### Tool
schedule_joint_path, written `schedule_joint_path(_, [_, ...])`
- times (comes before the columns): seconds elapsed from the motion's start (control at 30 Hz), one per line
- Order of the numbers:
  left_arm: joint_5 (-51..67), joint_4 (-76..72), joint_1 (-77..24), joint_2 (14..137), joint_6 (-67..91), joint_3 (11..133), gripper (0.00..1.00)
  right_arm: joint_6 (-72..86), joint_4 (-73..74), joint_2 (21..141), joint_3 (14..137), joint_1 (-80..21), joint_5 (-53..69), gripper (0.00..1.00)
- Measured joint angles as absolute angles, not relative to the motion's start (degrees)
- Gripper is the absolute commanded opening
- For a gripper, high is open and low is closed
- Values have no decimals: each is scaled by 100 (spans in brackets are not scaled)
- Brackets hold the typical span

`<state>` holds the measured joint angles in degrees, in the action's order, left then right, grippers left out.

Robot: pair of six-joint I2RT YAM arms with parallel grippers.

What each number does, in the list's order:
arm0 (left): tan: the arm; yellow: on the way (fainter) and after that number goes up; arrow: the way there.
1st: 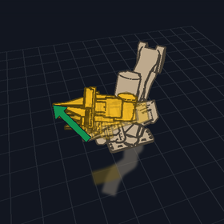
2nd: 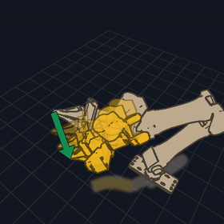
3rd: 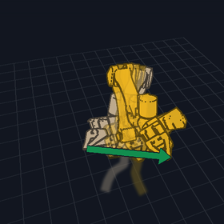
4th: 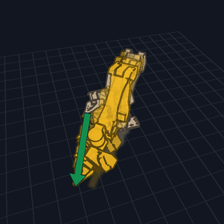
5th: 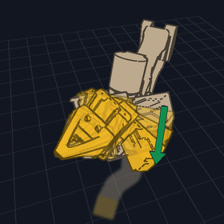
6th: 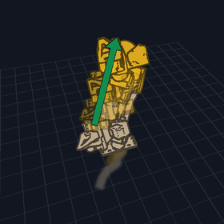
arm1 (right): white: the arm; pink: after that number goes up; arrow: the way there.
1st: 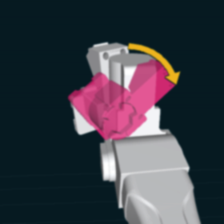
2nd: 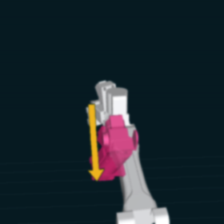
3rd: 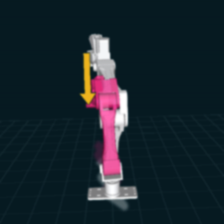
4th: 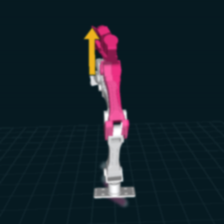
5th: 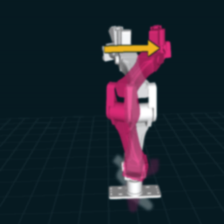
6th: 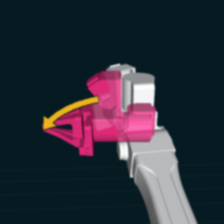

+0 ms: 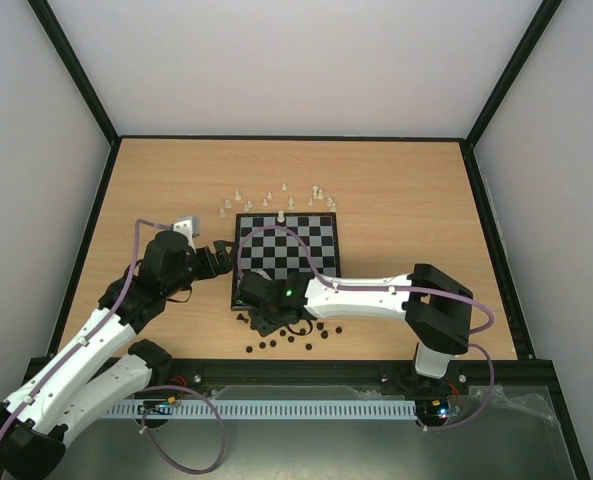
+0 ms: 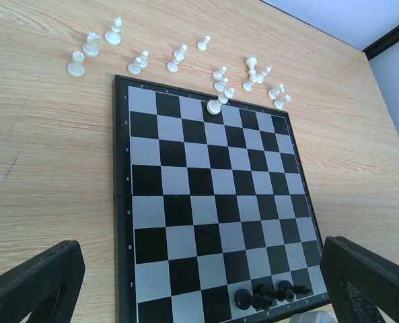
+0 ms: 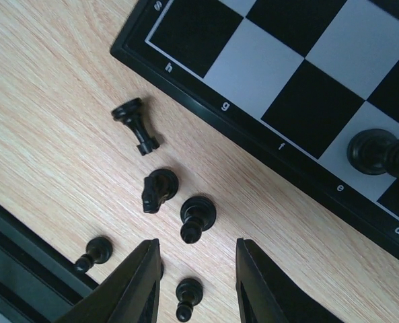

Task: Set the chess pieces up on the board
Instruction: Pick up the chess piece at the center of the board.

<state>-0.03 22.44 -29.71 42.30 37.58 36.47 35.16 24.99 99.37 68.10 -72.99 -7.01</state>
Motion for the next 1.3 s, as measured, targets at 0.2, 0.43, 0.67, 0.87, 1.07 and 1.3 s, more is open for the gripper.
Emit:
schedule_joint_path(0.2, [-5,2244,-2971,4230,3758,3647,99,3514,2499,10121,6810,-7321,-687,32])
schedule_joint_path(0.43, [-8,2244,-2971,4230,3758,3647,99,3511,2495,10237,6810,-7321,-687,30])
schedule_joint_path(0.67, [-10,2244,-2971,4230,3758,3647,99,3489,2488,10422,6840,-7321,-687,27])
schedule_joint_path(0.87, [-23,2244,-2971,4230,3760,3647,99,3485,2464,10490,6912,-7321,-692,22])
schedule_joint_path(1.07, [-51,2246,-2971,4230,3760,3647,99,3468,2449,10556,6969,-7321,-714,13])
schedule_joint_path(1.3, [-49,2244,-2971,4230,3760,3647,99,3468,2456,10554,6969,-7321,-775,7])
